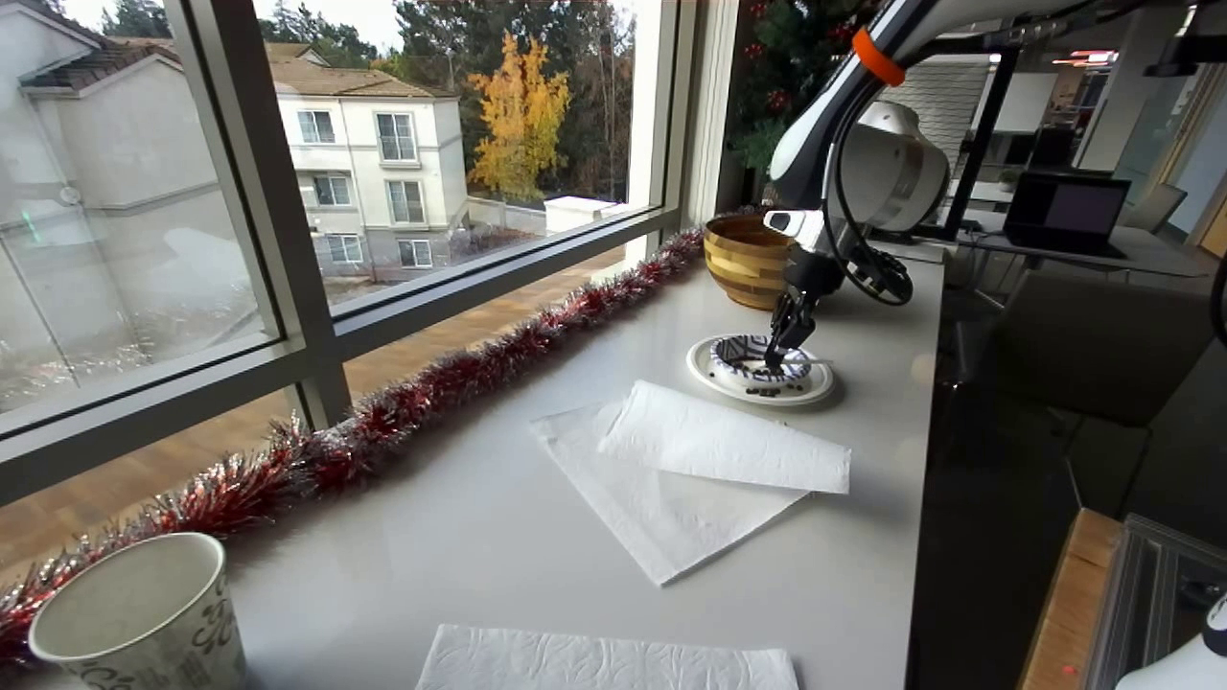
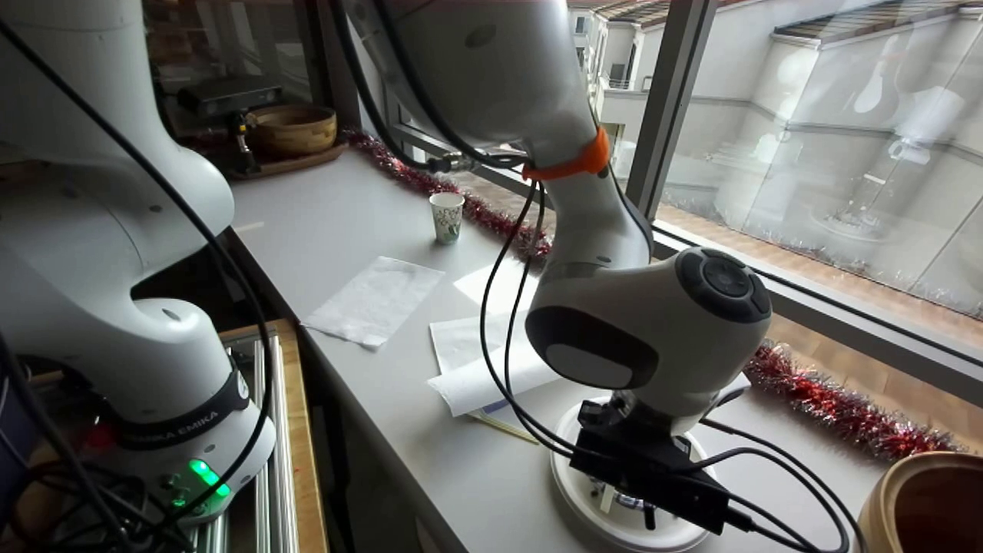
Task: Transfer a spoonful of contents from the bowl into the cup
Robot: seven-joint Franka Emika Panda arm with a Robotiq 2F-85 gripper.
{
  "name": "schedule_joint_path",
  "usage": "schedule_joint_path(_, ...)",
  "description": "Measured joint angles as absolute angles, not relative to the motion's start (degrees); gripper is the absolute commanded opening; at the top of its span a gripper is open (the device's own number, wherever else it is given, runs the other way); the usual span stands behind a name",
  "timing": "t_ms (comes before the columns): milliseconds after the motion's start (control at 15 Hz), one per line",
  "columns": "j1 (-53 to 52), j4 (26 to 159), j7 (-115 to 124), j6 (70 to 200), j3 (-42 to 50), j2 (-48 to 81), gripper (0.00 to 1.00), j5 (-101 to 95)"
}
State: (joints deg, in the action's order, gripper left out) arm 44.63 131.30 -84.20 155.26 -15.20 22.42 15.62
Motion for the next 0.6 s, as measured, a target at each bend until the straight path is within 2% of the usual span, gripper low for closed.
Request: schedule_joint_path(600, 43.3, 132.0, -93.6, 150.2, -12.9, 18.0, 0.04, 23.5)
